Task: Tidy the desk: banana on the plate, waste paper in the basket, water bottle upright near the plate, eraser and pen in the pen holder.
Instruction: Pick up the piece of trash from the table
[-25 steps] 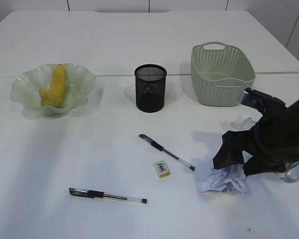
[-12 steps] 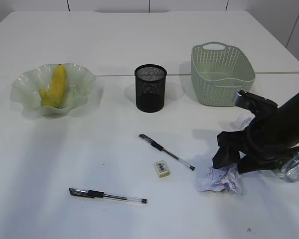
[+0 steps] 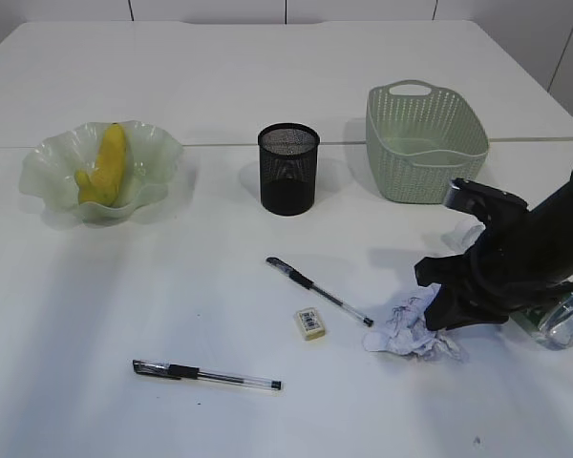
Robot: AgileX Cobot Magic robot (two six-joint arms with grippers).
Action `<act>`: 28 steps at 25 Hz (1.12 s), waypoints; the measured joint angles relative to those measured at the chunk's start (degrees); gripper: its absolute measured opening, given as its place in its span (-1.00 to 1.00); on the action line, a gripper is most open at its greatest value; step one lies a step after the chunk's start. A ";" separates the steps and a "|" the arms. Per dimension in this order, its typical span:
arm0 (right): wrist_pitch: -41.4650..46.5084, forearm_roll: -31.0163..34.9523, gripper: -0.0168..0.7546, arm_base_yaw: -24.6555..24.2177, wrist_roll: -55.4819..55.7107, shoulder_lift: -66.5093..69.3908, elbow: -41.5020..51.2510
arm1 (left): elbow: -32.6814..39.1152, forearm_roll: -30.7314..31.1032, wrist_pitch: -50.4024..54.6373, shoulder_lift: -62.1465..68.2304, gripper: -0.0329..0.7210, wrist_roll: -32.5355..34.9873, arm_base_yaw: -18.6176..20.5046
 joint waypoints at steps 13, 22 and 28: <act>1.76 0.00 -0.92 0.00 -0.52 0.00 -2.96 | 0.00 0.00 3.63 0.00 0.17 0.00 0.00; 3.83 -2.39 -0.92 0.00 -0.42 0.00 -12.12 | 0.00 0.00 3.85 0.00 0.05 0.00 0.00; 4.37 -10.51 -0.92 0.00 3.63 0.00 -18.67 | 0.00 0.00 4.87 0.00 0.03 0.00 0.00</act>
